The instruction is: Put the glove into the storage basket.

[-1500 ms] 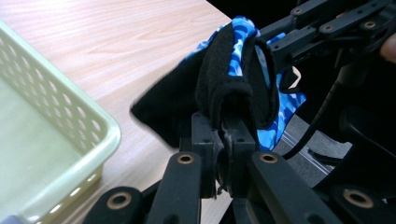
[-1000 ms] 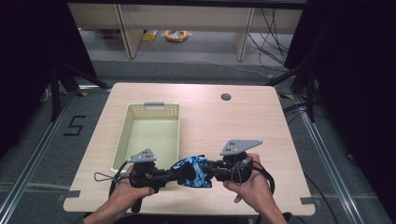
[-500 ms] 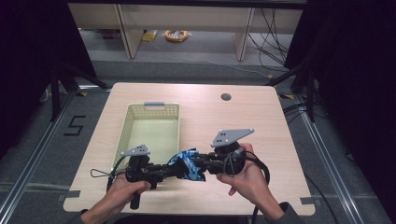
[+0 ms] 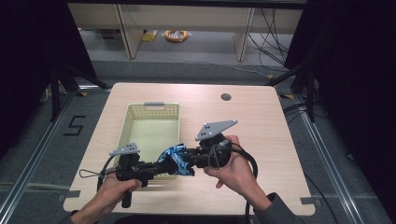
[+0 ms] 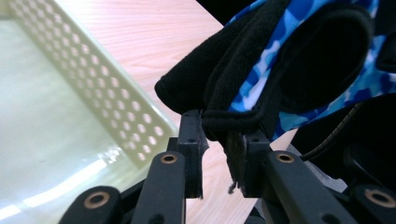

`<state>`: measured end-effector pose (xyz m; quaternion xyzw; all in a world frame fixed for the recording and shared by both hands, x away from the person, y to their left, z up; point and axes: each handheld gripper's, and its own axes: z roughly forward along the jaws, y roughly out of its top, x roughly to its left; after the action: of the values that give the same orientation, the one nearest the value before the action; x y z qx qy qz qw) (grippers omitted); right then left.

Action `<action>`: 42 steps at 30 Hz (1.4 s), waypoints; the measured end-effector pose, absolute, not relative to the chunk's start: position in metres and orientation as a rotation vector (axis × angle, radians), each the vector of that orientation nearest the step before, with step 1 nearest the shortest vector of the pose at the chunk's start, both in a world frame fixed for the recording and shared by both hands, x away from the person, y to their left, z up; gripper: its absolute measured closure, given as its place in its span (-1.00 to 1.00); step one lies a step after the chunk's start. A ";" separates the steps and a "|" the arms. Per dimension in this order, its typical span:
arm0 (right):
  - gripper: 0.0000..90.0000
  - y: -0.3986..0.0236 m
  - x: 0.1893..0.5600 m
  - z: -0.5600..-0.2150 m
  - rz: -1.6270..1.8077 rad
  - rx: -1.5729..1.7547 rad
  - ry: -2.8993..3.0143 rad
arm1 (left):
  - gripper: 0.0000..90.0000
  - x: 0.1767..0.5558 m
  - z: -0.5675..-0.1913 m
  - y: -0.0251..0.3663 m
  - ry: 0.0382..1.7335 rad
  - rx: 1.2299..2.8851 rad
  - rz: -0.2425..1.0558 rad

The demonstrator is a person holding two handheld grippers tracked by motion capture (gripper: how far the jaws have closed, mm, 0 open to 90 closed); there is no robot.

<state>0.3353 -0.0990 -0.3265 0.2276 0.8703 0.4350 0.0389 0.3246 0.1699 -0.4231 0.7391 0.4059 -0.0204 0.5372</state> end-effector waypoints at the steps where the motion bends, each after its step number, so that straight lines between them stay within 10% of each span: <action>1: 0.82 -0.096 0.336 -0.326 1.337 0.718 2.672 | 0.69 0.325 -0.422 0.173 0.965 1.752 -0.041; 42: 0.82 0.022 0.423 -0.377 1.386 0.777 2.781 | 0.89 0.351 -0.427 0.287 1.205 1.738 0.152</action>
<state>0.4229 0.0224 -0.3773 0.2425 0.8678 0.4326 -0.0306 0.3511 0.2868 -0.4269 0.7151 0.4958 0.0625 0.4888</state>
